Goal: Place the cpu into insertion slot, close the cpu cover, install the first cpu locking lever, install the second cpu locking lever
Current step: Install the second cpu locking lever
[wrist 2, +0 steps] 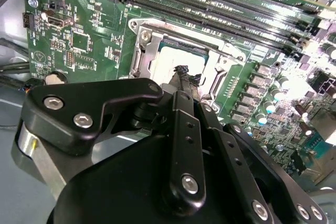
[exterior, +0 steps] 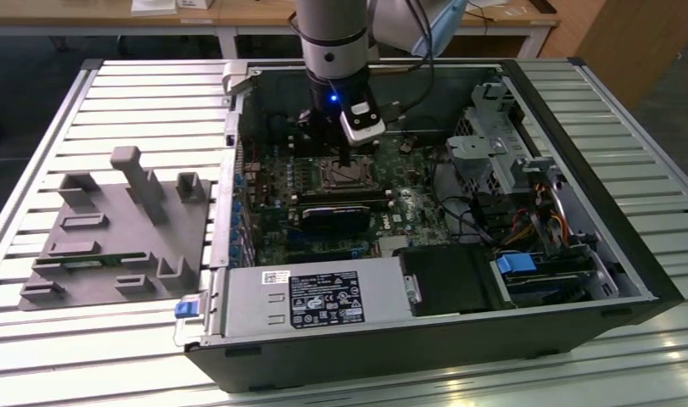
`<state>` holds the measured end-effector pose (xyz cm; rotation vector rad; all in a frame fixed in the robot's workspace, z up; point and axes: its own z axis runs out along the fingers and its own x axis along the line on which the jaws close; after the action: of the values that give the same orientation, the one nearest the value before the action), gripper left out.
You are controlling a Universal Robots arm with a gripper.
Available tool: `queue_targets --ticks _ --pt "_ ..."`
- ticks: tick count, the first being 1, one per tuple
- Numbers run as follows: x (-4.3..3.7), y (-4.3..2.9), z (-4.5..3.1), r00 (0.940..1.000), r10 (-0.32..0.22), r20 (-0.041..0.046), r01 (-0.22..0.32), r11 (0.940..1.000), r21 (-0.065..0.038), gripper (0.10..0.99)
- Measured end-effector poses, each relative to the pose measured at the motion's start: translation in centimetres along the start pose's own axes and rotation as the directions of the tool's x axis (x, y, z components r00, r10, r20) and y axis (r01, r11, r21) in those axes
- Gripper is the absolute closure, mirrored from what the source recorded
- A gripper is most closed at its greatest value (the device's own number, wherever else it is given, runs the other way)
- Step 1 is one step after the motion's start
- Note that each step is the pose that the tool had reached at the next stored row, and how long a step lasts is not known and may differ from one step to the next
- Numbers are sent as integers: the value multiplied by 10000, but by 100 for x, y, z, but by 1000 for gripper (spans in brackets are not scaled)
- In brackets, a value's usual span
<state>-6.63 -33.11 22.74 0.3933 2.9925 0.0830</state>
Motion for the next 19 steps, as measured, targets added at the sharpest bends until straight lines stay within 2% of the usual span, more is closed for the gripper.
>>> queue_targets --ticks 10,16,19 --pt "-37 -117 -9 10000 0 0 0 10000 0 980" --pt "-49 -119 -93 10000 -1 -3 1 10000 -5 980" --pt "-61 -147 -108 10000 1 -3 -1 10000 -5 980"
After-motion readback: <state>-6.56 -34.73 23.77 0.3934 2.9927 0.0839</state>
